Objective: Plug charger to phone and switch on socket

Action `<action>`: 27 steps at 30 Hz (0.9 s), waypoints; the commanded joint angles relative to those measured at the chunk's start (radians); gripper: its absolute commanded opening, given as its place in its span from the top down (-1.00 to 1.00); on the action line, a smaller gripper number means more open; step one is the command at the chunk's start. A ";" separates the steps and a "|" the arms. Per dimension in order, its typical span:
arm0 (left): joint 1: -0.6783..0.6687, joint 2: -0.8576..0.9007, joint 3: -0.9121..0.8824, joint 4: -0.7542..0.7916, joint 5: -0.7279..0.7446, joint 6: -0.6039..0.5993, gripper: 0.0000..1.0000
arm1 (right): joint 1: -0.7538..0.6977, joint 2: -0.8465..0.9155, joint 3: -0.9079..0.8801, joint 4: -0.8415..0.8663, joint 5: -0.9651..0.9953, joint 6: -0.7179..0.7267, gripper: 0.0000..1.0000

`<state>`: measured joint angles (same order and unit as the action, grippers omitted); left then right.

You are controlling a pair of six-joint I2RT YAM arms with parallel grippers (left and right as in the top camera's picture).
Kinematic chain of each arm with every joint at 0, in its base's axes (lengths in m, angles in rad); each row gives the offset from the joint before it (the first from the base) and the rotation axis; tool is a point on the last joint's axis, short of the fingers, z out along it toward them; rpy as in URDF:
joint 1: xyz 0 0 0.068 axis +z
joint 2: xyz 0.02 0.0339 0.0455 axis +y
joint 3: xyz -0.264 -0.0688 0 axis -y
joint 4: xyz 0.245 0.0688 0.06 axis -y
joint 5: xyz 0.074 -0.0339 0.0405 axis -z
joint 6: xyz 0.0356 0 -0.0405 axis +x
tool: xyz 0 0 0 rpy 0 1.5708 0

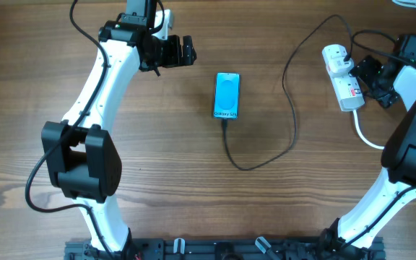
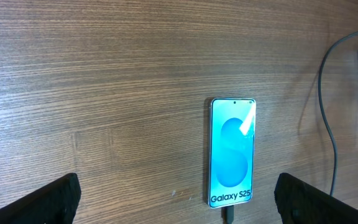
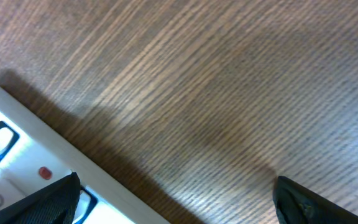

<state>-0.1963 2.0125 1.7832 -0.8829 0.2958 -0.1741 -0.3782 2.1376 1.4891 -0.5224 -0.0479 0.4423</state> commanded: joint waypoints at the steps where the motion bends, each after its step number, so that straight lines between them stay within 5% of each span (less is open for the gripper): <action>1: -0.002 0.004 -0.002 0.002 -0.009 0.010 -1.00 | 0.009 0.017 -0.029 -0.011 -0.089 -0.024 -0.99; 27: -0.003 0.004 -0.002 -0.006 -0.009 0.009 -1.00 | 0.023 0.017 -0.029 -0.048 -0.111 -0.025 -0.99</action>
<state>-0.1963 2.0125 1.7832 -0.8848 0.2958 -0.1738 -0.3820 2.1353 1.4891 -0.5350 -0.0902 0.4286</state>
